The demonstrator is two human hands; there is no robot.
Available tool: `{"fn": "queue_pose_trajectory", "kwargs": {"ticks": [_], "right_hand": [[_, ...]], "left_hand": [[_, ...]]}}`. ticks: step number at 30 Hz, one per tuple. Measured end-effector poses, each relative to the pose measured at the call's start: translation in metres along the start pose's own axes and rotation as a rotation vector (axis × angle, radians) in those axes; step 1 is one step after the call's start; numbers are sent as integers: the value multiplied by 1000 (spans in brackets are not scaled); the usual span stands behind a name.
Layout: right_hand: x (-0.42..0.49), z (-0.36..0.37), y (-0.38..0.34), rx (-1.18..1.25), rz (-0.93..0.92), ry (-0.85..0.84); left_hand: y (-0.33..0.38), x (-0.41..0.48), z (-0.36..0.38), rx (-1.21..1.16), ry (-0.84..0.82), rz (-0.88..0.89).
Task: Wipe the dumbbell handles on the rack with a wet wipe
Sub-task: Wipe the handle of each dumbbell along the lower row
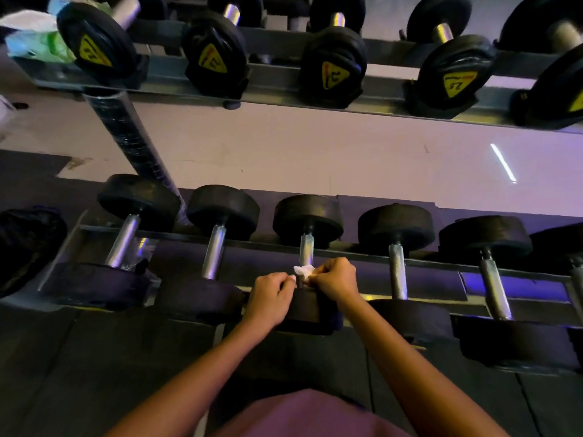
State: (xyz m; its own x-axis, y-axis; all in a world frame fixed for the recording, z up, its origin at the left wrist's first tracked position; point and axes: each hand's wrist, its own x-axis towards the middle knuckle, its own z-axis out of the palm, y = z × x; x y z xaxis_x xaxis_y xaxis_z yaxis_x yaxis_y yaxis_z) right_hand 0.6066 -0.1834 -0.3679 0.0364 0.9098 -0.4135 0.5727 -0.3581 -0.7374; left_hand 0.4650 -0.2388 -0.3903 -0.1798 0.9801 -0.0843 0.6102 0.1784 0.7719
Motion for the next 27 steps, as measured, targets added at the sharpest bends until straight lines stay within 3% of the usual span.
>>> {"fn": "queue_pose_trajectory", "kwargs": {"ticks": [10, 18, 27], "right_hand": [[-10, -36, -9, 97, -34, 149], [3, -112, 21, 115, -49, 245], [30, -182, 84, 15, -118, 62]], "left_hand": [[47, 21, -7, -61, -99, 42], [107, 33, 49, -87, -121, 111], [156, 12, 138, -31, 29, -156]]}}
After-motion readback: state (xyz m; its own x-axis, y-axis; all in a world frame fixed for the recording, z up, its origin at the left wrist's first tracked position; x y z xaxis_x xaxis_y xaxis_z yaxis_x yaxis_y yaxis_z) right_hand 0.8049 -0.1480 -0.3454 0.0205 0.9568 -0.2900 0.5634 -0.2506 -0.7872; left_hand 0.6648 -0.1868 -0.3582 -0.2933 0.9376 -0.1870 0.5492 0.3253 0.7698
